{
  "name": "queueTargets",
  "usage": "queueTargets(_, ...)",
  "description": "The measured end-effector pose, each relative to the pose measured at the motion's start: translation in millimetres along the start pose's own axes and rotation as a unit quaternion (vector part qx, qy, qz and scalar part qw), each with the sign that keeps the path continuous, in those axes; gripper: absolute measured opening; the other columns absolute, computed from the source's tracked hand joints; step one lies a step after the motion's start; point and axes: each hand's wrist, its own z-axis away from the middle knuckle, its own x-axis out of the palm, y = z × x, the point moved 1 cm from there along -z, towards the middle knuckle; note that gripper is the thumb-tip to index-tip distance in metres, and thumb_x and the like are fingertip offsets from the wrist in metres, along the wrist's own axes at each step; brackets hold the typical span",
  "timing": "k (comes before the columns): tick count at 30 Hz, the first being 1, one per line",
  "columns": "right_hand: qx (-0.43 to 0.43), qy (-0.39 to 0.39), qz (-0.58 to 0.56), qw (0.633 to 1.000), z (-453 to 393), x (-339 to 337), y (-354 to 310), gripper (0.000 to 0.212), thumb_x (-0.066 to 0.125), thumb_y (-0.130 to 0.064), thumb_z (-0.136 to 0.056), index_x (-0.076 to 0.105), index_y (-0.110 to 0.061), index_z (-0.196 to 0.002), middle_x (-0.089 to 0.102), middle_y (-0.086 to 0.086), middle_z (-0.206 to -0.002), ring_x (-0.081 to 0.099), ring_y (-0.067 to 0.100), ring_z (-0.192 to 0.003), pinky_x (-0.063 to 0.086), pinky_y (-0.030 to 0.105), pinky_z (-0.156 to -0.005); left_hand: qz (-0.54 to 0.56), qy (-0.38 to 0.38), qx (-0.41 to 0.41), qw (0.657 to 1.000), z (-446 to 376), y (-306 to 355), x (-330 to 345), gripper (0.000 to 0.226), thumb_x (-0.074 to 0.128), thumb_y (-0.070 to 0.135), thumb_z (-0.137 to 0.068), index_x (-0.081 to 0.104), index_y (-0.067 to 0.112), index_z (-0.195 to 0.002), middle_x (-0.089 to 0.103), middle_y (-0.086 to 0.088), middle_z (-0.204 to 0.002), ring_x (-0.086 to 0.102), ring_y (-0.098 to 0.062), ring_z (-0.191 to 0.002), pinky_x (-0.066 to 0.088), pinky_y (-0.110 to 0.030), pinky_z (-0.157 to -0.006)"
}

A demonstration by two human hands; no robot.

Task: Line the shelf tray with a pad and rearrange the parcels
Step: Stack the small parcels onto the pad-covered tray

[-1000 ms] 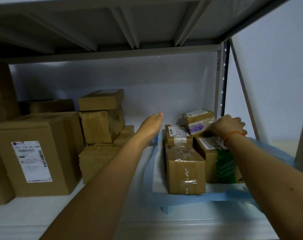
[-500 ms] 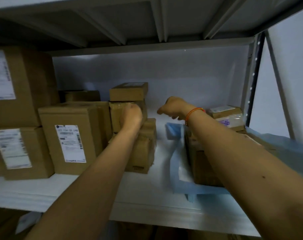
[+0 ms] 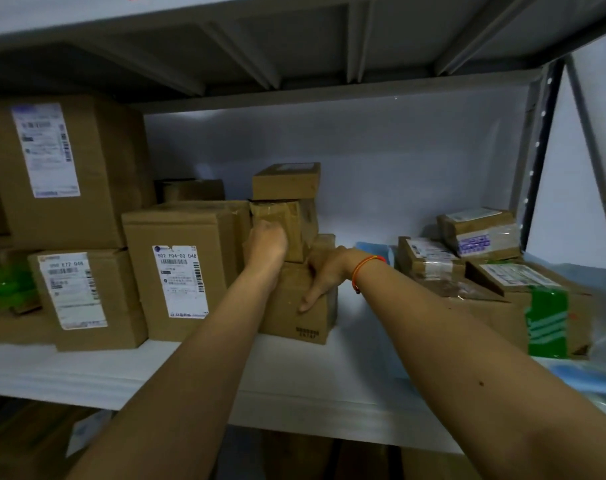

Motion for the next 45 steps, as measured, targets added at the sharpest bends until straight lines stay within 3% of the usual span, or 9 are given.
queueTargets(5,0.001,0.041,-0.023,0.999,10.8,8.9,1.9,0.092,0.083,-0.046,-0.067,0.034,-0.024,-0.143,0.044,0.005,-0.143,0.042,0.03,-0.131,0.041,0.048,-0.107,-0.001,-0.017,0.007,1.0,8.8,-2.0,2.6,0.029,0.035,0.023,-0.098,0.057,0.012,-0.115,0.061,-0.015,-0.115,0.057,-0.031,-0.101,0.045,-0.042,-0.092)
queueTargets(13,-0.012,0.079,-0.151,0.985,33.4,14.2,9.8,0.072,0.077,-0.035,-0.077,0.038,-0.021,-0.136,0.043,-0.002,-0.119,0.045,0.021,-0.119,0.041,0.03,-0.097,0.001,-0.01,0.011,1.0,20.5,-0.5,-2.0,0.029,0.033,0.024,-0.099,0.055,0.014,-0.116,0.055,-0.007,-0.099,0.051,-0.023,-0.088,0.042,-0.036,-0.081)
queueTargets(16,-0.02,0.113,-0.217,0.969,47.1,7.1,14.3,0.068,0.079,-0.046,-0.065,0.044,-0.029,-0.121,0.049,0.0,-0.125,0.049,0.024,-0.119,0.045,0.038,-0.102,-0.007,0.004,0.024,1.0,28.1,-1.4,-6.1,0.027,0.033,0.022,-0.099,0.056,0.013,-0.11,0.054,-0.003,-0.093,0.051,-0.021,-0.084,0.042,-0.035,-0.078)
queueTargets(22,-0.009,0.22,-0.375,0.901,78.7,-12.8,27.5,0.048,0.069,-0.043,-0.08,0.054,-0.017,-0.117,0.059,0.002,-0.104,0.058,0.016,-0.091,0.047,0.03,-0.068,-0.01,0.06,0.046,0.997,46.9,-0.6,-6.7,0.028,0.034,0.025,-0.096,0.054,0.011,-0.11,0.053,-0.011,-0.122,0.053,-0.032,-0.106,0.044,-0.043,-0.095)
queueTargets(28,0.002,0.33,-0.51,0.794,101.3,-28.9,37.6,0.04,0.059,-0.056,-0.08,0.061,-0.02,-0.098,0.068,0.006,-0.099,0.064,0.025,-0.094,0.052,0.037,-0.082,0.093,0.039,0.06,0.993,62.8,3.0,1.7,0.025,0.037,0.027,-0.098,0.048,0.012,-0.116,0.055,-0.009,-0.117,0.055,-0.022,-0.092,0.043,-0.033,-0.075)
queueTargets(32,0.02,0.317,-0.596,0.738,118.3,-36.0,45.4,0.037,0.047,-0.053,-0.089,0.057,-0.018,-0.093,0.065,0.005,-0.087,0.06,0.021,-0.081,0.049,0.033,-0.069,0.143,0.017,0.098,0.985,68.8,4.9,4.3,0.023,0.031,0.031,-0.102,0.05,0.018,-0.105,0.056,0.003,-0.091,0.052,-0.011,-0.078,0.036,-0.025,-0.063)
queueTargets(37,0.065,0.266,-0.683,0.677,130.2,-39.5,60.3,0.044,0.045,-0.062,-0.084,0.057,-0.021,-0.091,0.063,0.01,-0.094,0.06,0.026,-0.09,0.055,0.036,-0.066,0.195,0.003,0.116,0.974,68.2,9.3,13.1,0.035,0.032,0.031,-0.101,0.06,0.018,-0.084,0.068,-0.004,-0.089,0.065,-0.017,-0.085,0.049,-0.031,-0.076)
queueTargets(41,0.08,0.259,-0.676,0.685,132.1,-44.0,71.3,0.052,0.046,-0.066,-0.082,0.057,-0.018,-0.097,0.062,0.01,-0.083,0.061,0.026,-0.08,0.054,0.035,-0.059,0.193,-0.023,0.129,0.972,69.8,13.1,21.3,0.039,0.033,0.036,-0.101,0.063,0.02,-0.081,0.072,-0.002,-0.089,0.067,-0.013,-0.084,0.049,-0.024,-0.072)
queueTargets(45,0.077,0.225,-0.686,0.688,135.2,-52.7,87.7,0.061,0.06,-0.069,-0.072,0.057,-0.013,-0.096,0.062,0.008,-0.069,0.063,0.023,-0.057,0.056,0.042,-0.072,0.173,-0.048,0.153,0.972,69.2,14.5,28.9,0.039,0.035,0.037,-0.102,0.064,0.014,-0.09,0.07,0.002,-0.089,0.067,-0.007,-0.082,0.046,-0.017,-0.064)
